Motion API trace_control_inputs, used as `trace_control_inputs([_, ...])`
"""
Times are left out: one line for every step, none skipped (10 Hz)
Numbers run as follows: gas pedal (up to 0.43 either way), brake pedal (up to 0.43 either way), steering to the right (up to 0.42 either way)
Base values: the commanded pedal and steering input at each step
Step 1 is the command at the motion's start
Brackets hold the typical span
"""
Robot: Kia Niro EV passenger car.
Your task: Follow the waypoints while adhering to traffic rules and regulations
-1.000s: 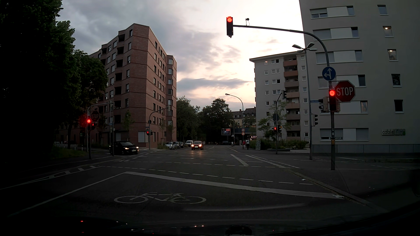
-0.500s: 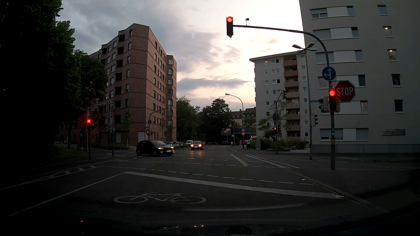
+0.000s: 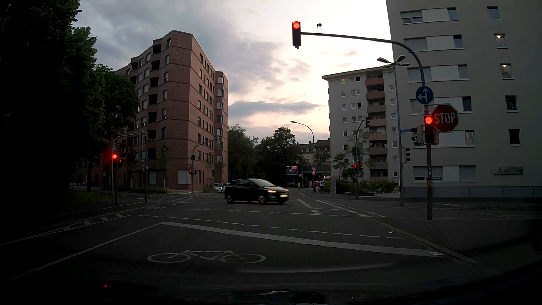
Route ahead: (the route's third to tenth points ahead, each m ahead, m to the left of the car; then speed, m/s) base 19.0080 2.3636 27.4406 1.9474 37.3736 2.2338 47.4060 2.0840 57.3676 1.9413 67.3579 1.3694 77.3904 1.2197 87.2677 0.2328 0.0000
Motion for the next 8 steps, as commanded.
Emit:
trace_control_inputs([0.0,0.177,-0.016])
trace_control_inputs([0.0,0.177,-0.016])
trace_control_inputs([0.0,0.171,-0.016])
trace_control_inputs([0.0,0.177,-0.016])
trace_control_inputs([0.0,0.177,-0.016])
trace_control_inputs([0.0,0.177,-0.016])
trace_control_inputs([0.0,0.177,-0.016])
trace_control_inputs([0.0,0.177,-0.016])
